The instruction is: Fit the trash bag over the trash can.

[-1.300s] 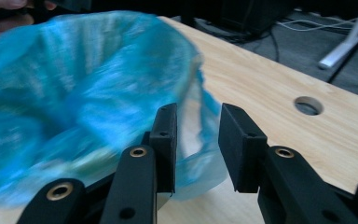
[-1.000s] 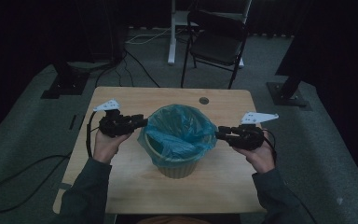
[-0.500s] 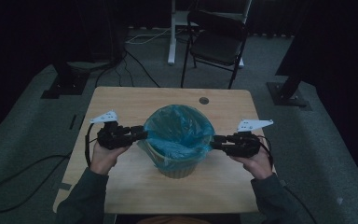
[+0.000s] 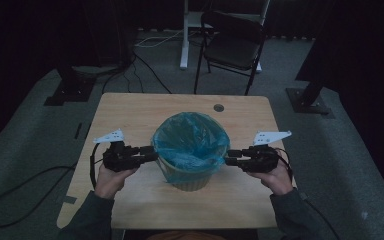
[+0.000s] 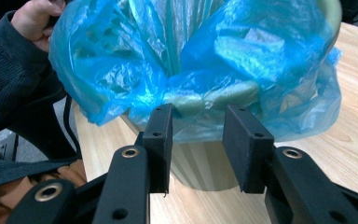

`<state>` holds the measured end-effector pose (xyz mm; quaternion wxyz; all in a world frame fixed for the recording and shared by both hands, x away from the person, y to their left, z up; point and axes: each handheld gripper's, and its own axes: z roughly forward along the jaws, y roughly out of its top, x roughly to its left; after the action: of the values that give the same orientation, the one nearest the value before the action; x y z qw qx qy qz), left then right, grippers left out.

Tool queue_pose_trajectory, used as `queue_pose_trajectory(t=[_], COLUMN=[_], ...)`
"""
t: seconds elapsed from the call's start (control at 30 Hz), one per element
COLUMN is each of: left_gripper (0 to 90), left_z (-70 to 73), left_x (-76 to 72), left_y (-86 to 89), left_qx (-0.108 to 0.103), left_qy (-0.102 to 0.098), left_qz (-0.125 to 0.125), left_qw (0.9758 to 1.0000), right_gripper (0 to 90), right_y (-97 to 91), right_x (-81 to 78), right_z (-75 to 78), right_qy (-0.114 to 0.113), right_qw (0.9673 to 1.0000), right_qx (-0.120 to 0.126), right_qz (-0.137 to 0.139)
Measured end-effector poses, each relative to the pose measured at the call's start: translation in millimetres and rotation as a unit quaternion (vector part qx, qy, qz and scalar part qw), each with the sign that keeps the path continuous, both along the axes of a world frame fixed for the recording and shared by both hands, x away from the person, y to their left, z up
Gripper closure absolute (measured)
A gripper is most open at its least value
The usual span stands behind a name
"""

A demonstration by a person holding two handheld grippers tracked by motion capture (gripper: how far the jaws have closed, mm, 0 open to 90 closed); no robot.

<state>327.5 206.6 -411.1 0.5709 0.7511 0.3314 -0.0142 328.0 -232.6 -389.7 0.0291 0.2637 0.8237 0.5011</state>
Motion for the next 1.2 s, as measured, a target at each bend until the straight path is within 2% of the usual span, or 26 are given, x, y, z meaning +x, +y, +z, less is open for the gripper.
queue_pose_trajectory(t=[0.23,0.43,0.73,0.77,0.87,1.0,1.2], left_gripper=[54.4,55.1,70.8,70.8,82.1,90.0,90.0], left_z=[-3.5,-4.5,-2.7,-2.9,-4.6,-7.0,-8.1], left_x=[-3.8,-4.9,-3.6,-2.0,1.5,0.4,-3.5], left_y=[-2.4,-2.1,-2.2,-2.9,-4.6,-4.6,-1.2], left_qx=[-0.001,-0.001,0.007,0.009,0.010,0.013,0.019], left_qy=[0.002,0.001,-0.011,-0.012,-0.010,-0.011,-0.014], left_qz=[-0.013,-0.012,-0.005,-0.004,-0.002,-0.004,0.003], left_qw=[0.9999,0.9999,0.9999,0.9999,0.9999,0.9998,0.9997], right_gripper=[61.8,61.1,63.3,65.5,77.8,88.9,90.0], right_y=[0.0,3.4,10.7,11.4,12.8,12.9,9.7], right_x=[-0.5,-0.3,-0.6,-0.4,2.9,3.3,1.8], right_z=[-2.8,-6.5,-4.4,-4.4,-5.4,-6.7,-10.5], right_qy=[0.001,0.006,-0.010,-0.012,-0.010,-0.014,-0.010], right_qw=[0.9999,0.9997,0.9994,0.9995,0.9996,0.9995,0.9993], right_qx=[-0.004,-0.011,-0.019,-0.020,-0.016,-0.024,-0.033], right_qz=[0.009,0.021,0.027,0.024,0.020,0.018,0.013])
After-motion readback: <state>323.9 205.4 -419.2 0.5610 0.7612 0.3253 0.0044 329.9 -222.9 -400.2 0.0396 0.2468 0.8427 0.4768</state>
